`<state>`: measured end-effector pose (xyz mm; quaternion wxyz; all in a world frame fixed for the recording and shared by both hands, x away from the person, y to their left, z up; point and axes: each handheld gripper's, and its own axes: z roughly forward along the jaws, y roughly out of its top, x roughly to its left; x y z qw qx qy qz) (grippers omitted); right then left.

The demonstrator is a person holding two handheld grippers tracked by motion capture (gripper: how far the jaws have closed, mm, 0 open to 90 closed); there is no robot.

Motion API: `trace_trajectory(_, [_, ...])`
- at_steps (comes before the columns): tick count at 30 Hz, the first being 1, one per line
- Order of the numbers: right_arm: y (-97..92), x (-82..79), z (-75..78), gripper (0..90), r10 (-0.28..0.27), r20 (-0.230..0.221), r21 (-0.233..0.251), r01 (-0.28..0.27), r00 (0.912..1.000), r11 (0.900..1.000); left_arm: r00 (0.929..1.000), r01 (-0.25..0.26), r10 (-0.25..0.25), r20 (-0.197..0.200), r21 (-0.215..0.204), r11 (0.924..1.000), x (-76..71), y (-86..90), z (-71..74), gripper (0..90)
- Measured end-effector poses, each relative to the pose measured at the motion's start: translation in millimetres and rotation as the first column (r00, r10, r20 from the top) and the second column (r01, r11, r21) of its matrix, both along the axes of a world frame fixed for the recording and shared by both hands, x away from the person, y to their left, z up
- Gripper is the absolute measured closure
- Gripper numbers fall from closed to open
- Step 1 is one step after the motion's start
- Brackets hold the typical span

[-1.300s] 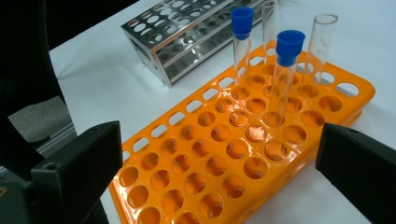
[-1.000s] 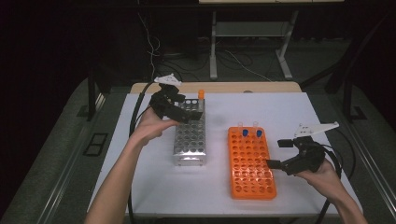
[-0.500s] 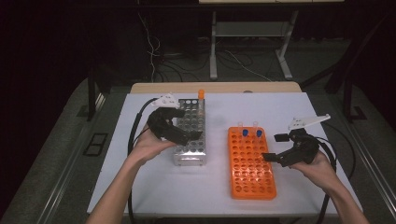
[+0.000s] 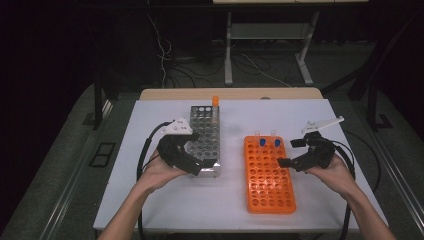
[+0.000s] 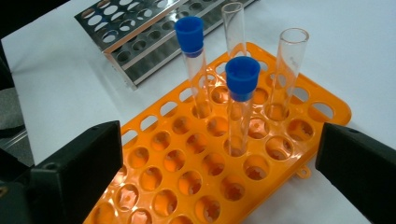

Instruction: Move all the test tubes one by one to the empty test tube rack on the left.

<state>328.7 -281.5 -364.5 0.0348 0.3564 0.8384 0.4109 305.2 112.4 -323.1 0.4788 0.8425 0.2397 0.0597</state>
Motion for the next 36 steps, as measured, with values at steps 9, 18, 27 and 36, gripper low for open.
trace_trajectory(9, [4.3, 7.6, -6.1, 19.0, 0.012, 0.016, -0.027, -0.012, 0.9998, 0.9996, 0.9997, 0.009, -0.009, -0.023, -0.009, 0.9999, -7.5, 2.9, -18.2, 0.0])
trace_trajectory(18, [10.0, 14.2, -12.4, 43.7, -0.004, 0.068, -0.049, 0.007, 0.9977, 0.9988, 0.9989, 0.010, -0.011, -0.045, -0.020, 0.9997, -11.8, 5.8, -29.3, 0.0])
trace_trajectory(27, [19.9, 16.2, -25.3, 69.5, 0.013, 0.057, -0.091, -0.008, 0.9983, 0.9958, 0.9983, 0.018, -0.019, -0.055, -0.017, 0.9997, -12.8, 5.2, -32.5, 0.0])
trace_trajectory(36, [19.0, 14.4, -23.8, 76.0, 0.016, 0.071, -0.105, -0.008, 0.9973, 0.9944, 0.9980, 0.019, -0.020, -0.060, -0.017, 0.9997, -13.0, 4.9, -33.6, 0.0])
